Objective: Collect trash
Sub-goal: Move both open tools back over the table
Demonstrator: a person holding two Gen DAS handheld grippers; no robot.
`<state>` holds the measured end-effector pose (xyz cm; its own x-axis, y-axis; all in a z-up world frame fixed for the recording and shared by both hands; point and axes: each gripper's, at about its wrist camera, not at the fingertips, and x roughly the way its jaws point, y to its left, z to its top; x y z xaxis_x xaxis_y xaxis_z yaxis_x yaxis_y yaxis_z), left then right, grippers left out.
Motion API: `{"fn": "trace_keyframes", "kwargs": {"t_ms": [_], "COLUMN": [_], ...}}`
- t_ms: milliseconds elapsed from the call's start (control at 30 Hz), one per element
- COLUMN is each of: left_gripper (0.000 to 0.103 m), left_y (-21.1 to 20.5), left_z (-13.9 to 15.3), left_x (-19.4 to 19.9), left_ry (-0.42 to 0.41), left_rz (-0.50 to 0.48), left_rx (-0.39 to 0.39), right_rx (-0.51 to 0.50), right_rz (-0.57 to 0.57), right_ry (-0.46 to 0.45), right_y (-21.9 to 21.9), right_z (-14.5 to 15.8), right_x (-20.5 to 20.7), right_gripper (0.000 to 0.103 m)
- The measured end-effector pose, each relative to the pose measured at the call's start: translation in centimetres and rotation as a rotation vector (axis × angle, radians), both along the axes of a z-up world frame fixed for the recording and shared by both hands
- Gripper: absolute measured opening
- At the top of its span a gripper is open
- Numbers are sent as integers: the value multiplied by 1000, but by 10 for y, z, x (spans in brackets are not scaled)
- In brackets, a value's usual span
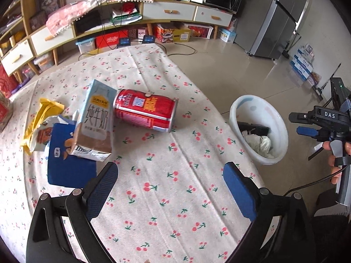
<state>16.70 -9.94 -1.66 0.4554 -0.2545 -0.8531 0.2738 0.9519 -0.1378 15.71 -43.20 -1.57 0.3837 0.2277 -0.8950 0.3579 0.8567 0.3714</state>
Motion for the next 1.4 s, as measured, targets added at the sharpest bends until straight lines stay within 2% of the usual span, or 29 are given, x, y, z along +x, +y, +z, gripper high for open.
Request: {"fn": "trace_keyframes", "kwargs": {"t_ms": [233, 633, 733, 800, 867, 933, 1067, 1167, 1233, 1367, 1400], "left_gripper": [98, 98, 98, 98, 98, 98, 98, 96, 82, 66, 54], "left_y": [46, 109, 121, 128, 137, 144, 156, 158, 159, 160, 158], "left_z": [4, 1, -2, -3, -5, -10, -13, -13, -14, -26, -30], "left_x": [-2, 7, 13, 16, 19, 25, 36, 43, 47, 54, 54], "left_ry": [8, 24, 27, 16, -7, 19, 57, 64, 80, 153, 172], "left_rz": [68, 112, 134, 157, 200, 243, 286, 288, 289, 274, 263], "left_rx": [-18, 53, 39, 29, 53, 76, -36, -77, -109, -214, -226], "right_rx": [-37, -63, -62, -59, -55, -48, -28, -36, -35, -29, -33], "right_rz": [58, 172, 198, 213, 225, 228, 234, 239, 238, 238, 243], "right_ry": [4, -14, -22, -25, -26, -21, -10, -13, -14, -9, -6], "right_y": [25, 80, 97, 108, 118, 127, 141, 150, 155, 165, 167], "right_z": [7, 18, 22, 23, 23, 22, 19, 18, 17, 13, 12], "right_x": [3, 16, 21, 26, 29, 32, 40, 46, 50, 58, 60], "right_gripper": [81, 81, 81, 81, 81, 81, 81, 81, 81, 81, 81]}}
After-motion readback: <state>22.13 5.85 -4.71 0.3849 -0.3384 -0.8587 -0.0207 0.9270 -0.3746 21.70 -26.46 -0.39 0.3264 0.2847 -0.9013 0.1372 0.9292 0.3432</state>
